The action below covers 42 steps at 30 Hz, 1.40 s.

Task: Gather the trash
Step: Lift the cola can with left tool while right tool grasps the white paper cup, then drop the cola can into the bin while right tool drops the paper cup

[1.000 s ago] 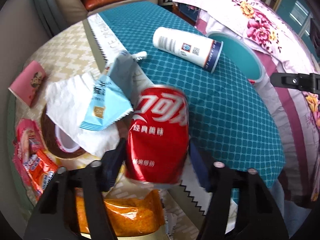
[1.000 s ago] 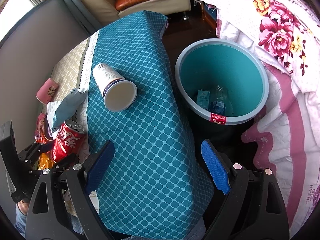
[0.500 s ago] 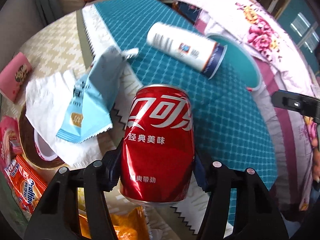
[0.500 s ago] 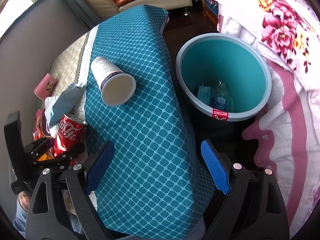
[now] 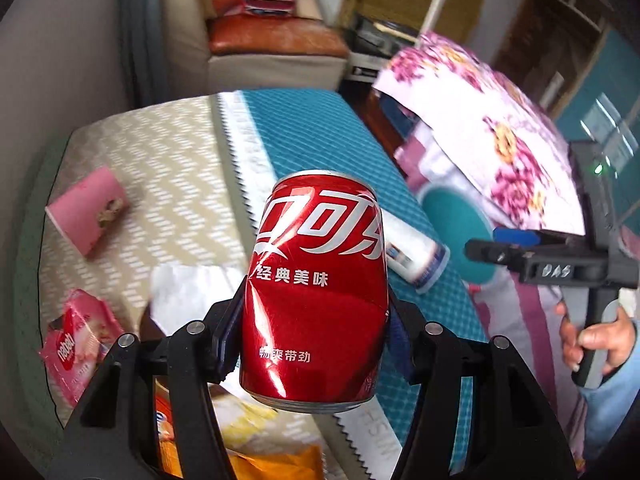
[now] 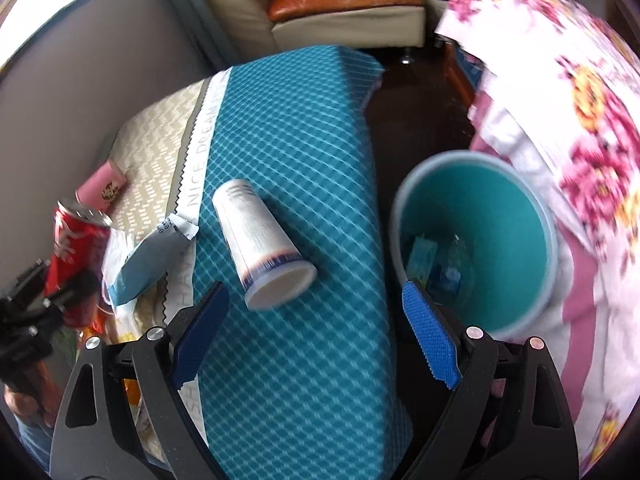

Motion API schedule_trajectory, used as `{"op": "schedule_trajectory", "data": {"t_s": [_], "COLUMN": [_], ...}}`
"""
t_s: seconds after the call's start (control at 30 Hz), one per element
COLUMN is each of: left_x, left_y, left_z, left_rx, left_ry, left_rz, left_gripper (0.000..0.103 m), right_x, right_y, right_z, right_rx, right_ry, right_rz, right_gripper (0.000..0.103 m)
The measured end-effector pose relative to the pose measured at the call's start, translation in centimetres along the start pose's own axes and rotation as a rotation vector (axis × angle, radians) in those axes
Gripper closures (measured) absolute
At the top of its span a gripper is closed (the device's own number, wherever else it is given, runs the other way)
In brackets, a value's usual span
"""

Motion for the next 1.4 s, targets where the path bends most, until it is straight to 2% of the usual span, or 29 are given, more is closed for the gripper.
{"op": "schedule_trajectory", "data": {"t_s": [0.07,0.23,0.47,0.5,0.53,0.6,0.63,0.67,0.77,1.0,1.13,1.4], "left_x": [-0.3,-0.7,0.5,0.7,0.9,1.1,1.2,1.3,1.7,3.3,4.3,7.1], "left_y": [-1.3,-3.9,-4.9,-4.9,-4.8,-4.5,-4.2,-3.8,-2.3,2.2,4.9,11.6], "left_z": [-0.3,-0.6,-0.7,-0.8,-0.8,-0.8,-0.8,-0.8,-0.8,-1.5,-1.9,-2.7], "left_rx": [-0.027,-0.079,-0.106,-0.105,-0.105,-0.1,-0.095,-0.086,-0.051,0.044,0.098,0.218], "left_ry": [0.01,0.01,-0.018,-0.022,-0.024,-0.03,-0.032,-0.034,-0.045,-0.075,-0.091,-0.135], "left_rz": [0.002,0.0,-0.003,-0.002,-0.001,0.001,0.001,0.0,-0.002,-0.001,-0.018,-0.041], "left_gripper": [0.043,0.043,0.043,0.043,0.043,0.043,0.043,0.043,0.043,0.043,0.043,0.043], "right_x": [0.7,4.1,7.2,7.3,7.4,6.7,6.0,5.4,3.8,-1.1,-3.2,-5.1], "right_y": [-0.9,-3.3,-3.7,-3.7,-3.8,-3.6,-3.5,-3.2,-2.2,0.8,3.2,8.7], "right_z": [-0.9,-3.0,-3.3,-3.1,-3.2,-2.8,-2.4,-2.0,-1.3,0.2,1.3,3.9], "right_rx": [-0.041,-0.142,-0.145,-0.143,-0.139,-0.123,-0.108,-0.074,-0.003,0.127,0.176,0.277], "right_ry": [-0.019,-0.108,-0.159,-0.159,-0.151,-0.108,-0.082,-0.07,-0.029,0.102,0.17,0.235], "right_rz": [0.011,0.027,0.04,0.034,0.037,0.07,0.053,-0.006,-0.104,-0.231,-0.262,-0.241], "right_gripper": [0.019,0.029,0.031,0.037,0.046,0.049,0.05,0.051,0.052,0.053,0.053,0.054]}}
Point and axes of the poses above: each gripper's, at about its wrist camera, not at the fingertips, and x roughly the way its jaws point, y to its right, z to its underside, the point moved 5 cm from there along x, roughly the way its jaws point, and after that the axes turned 13 degrees about -y, right-handed, at the moved point
